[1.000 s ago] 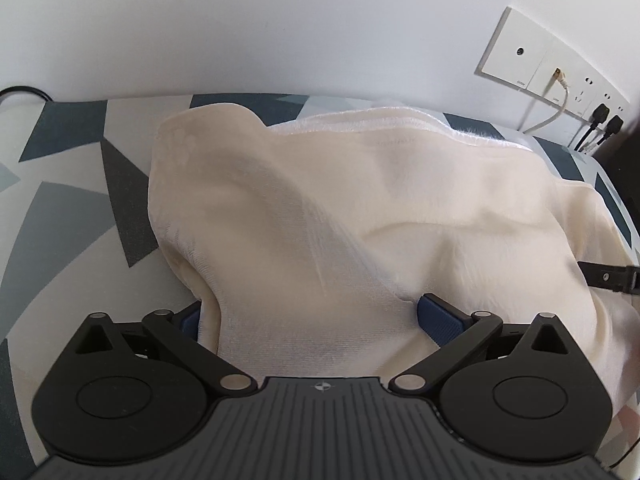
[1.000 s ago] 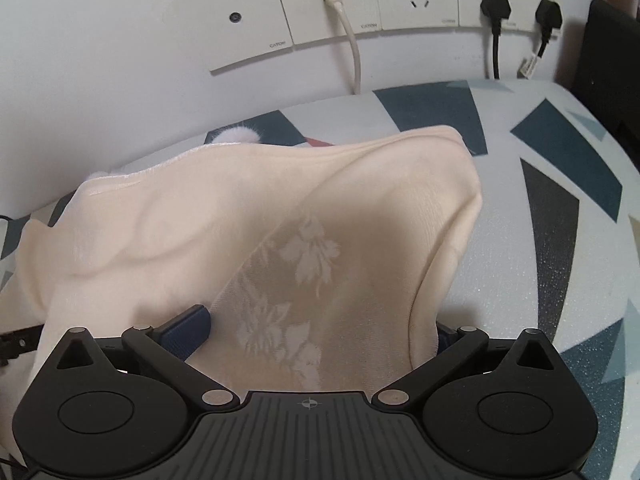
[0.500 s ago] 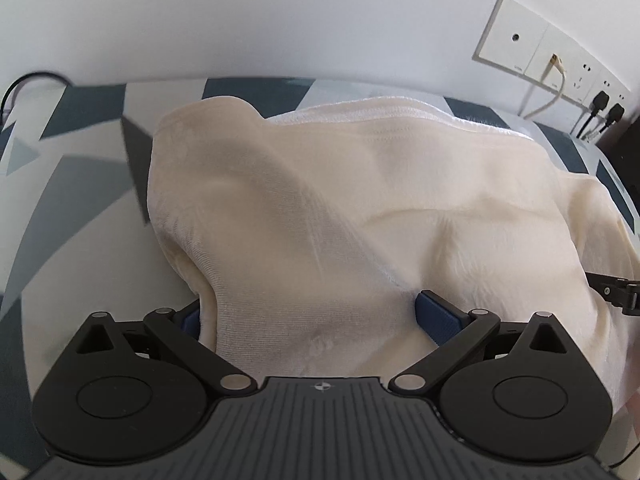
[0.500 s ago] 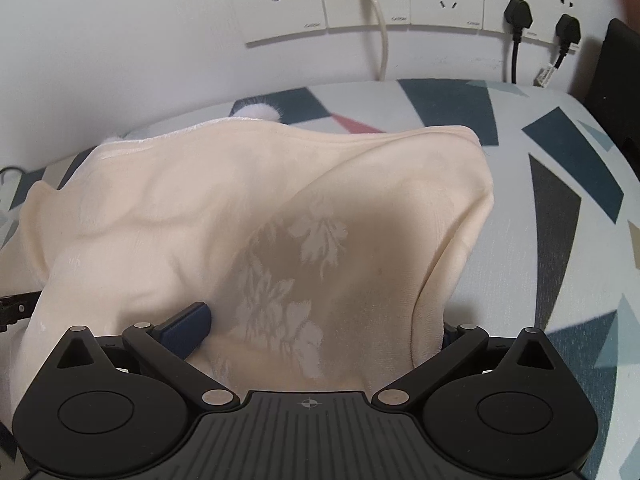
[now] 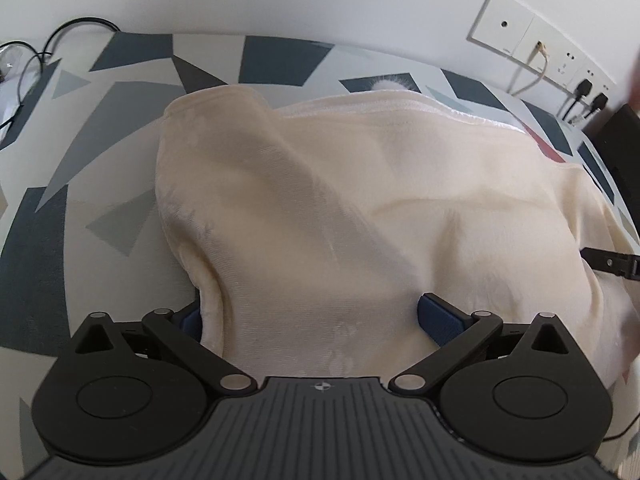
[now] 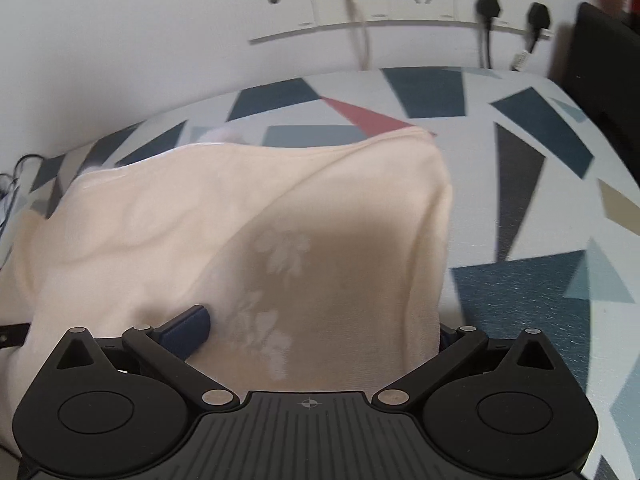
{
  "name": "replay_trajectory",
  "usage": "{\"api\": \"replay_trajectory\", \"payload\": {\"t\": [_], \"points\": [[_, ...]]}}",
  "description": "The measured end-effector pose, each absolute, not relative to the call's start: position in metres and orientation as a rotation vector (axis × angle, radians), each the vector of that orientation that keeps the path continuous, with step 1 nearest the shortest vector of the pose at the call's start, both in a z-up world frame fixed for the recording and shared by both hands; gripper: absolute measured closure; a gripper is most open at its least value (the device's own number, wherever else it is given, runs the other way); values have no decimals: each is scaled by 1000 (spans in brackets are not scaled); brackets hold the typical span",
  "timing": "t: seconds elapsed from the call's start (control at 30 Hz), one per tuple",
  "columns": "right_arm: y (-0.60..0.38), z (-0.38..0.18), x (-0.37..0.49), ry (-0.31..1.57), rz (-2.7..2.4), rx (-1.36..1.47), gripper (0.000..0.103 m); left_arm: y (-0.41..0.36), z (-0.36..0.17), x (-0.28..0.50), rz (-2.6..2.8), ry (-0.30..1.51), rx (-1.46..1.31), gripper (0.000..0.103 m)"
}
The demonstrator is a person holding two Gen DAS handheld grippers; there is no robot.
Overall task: Fold clothes
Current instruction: 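Lift the hem with both grippers and fold it over the robe body, then grasp the folded robe bundle with both grippers and lift it off the table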
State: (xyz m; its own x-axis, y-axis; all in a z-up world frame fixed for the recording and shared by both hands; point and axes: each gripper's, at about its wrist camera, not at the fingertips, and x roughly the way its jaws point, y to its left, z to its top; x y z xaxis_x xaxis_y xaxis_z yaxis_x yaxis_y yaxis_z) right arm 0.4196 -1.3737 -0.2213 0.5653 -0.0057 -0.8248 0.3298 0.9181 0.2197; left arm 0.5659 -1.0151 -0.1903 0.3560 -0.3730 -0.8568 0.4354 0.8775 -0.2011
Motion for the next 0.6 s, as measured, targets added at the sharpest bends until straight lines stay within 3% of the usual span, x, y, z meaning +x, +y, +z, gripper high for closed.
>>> {"api": "replay_trajectory", "payload": {"t": [0.6], "points": [[-1377, -225, 430, 1000, -161, 386, 1, -1027, -192, 567, -603, 1076, 98, 0]]}}
